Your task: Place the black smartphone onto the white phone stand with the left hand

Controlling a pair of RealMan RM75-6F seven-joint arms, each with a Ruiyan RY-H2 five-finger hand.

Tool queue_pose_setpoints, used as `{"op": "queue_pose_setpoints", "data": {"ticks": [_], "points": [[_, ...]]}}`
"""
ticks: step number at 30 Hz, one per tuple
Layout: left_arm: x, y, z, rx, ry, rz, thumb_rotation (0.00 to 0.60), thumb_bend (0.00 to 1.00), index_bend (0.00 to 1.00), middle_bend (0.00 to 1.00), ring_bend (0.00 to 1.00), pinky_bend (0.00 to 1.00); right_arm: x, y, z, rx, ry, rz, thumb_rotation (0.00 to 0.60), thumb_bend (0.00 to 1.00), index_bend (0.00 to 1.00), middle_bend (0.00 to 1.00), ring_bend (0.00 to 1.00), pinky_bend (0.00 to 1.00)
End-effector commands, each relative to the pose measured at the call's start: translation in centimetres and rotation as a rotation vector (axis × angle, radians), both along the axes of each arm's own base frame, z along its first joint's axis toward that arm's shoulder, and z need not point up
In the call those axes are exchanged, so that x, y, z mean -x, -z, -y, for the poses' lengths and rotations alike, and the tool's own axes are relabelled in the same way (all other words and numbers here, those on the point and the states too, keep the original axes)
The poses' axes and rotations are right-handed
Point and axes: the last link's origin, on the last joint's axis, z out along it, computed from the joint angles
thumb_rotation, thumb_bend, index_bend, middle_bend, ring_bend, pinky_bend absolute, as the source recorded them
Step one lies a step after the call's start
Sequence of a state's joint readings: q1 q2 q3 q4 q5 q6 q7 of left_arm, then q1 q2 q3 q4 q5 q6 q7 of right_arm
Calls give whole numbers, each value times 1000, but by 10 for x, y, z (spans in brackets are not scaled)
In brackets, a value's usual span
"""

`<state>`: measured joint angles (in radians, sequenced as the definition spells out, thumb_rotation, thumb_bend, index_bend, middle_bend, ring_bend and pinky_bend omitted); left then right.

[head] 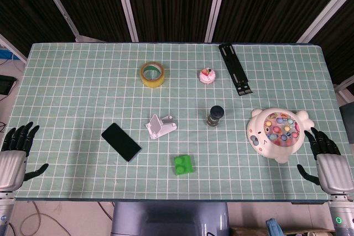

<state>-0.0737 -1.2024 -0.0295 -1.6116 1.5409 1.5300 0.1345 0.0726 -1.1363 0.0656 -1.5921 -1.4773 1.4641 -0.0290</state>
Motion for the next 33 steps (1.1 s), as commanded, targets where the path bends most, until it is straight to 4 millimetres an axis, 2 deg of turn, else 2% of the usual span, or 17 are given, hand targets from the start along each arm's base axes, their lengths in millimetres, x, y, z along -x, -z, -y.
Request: {"op": "queue_pose_setpoints", "data": {"ticks": [1,12,17,26,33], "points": [[0,0,-1,3,3,-9,600,81,0,0,0,0,0,0,0,0,0,0,600,362,59,0,0,151],[0,1,-1,24,8,-33,600,81,0,0,0,0,0,0,0,1,0,2,600,362,59,0,0,151],[-2,2,-10,68,20,-100,600,81,0,0,0,0,0,0,0,0,2,0,600,363,59,0,0,151],[-29,13,-56,219,114,-315,600,81,0,0,0,0,-2,2,5,-8,3,-8,600,363,59,0,0,151],[-58,34,-96,317,195,-446,600,108,3,0,0,0,-3,2,7,-10,9,-15,600,362,60,0,0,151]]}}
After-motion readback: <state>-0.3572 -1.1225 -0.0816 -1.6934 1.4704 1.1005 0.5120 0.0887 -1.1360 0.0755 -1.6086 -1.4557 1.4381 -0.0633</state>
